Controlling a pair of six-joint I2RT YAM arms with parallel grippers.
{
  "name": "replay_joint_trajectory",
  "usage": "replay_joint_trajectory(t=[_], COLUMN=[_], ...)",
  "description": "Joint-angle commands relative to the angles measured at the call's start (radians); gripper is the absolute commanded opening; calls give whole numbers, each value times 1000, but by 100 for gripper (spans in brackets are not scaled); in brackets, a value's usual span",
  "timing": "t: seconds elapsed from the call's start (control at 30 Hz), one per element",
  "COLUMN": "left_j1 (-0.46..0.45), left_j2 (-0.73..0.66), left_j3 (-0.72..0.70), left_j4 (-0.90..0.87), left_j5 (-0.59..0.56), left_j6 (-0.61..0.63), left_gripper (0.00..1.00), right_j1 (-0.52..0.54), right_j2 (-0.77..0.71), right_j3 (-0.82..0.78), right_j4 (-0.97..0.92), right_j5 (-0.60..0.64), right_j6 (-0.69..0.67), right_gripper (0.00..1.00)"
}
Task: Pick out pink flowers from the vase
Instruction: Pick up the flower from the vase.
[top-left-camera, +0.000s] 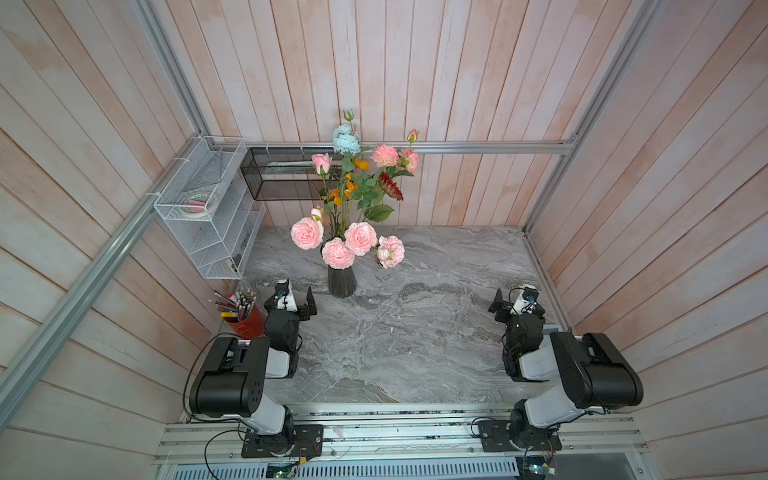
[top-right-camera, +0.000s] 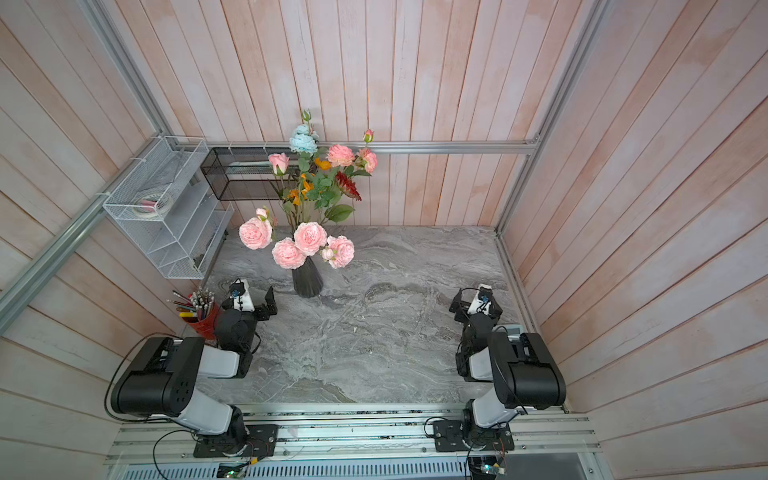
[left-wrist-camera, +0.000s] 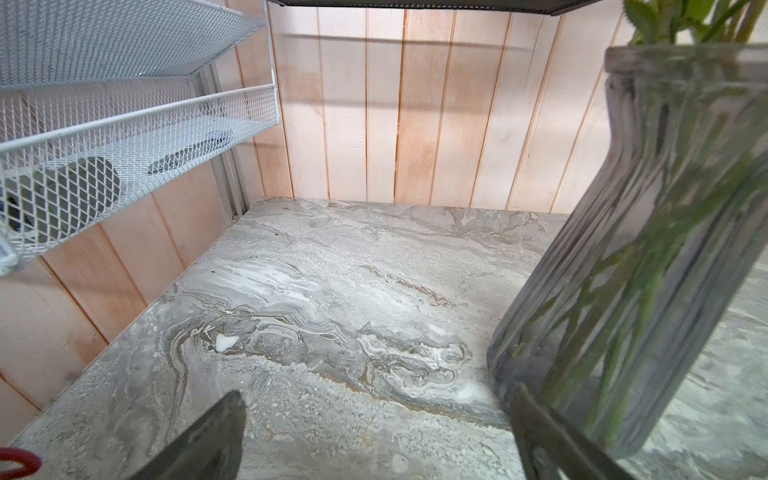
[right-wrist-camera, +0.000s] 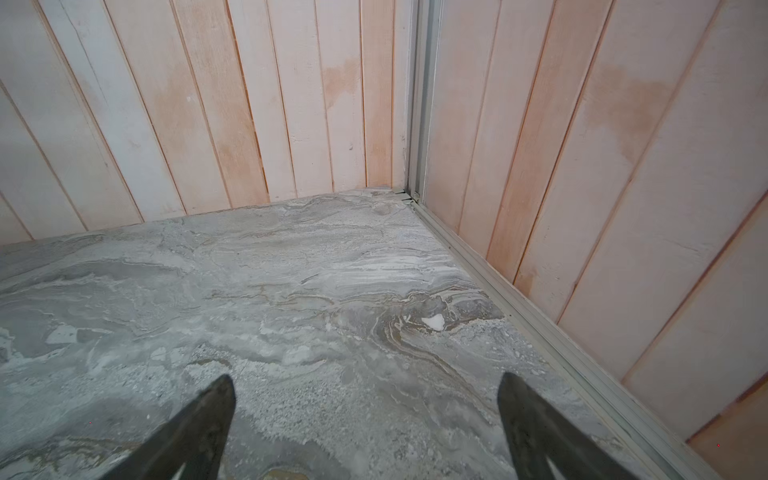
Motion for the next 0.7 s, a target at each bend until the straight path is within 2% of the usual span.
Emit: replay_joint_trajectory(t=[0.0, 0.67], left_j1=[6, 6], left_j2=[9, 9], left_j3=[14, 13], left_j4=[2, 1], left_j5=[17, 18], left_j6=[11, 10], left_gripper=[100, 100], right_j1=[4, 3], right_j2=[13, 13], right_j3=[15, 11], right_j4=[27, 35], right_j5=[17, 8], right_j6=[-15, -18], right_gripper=[98, 98])
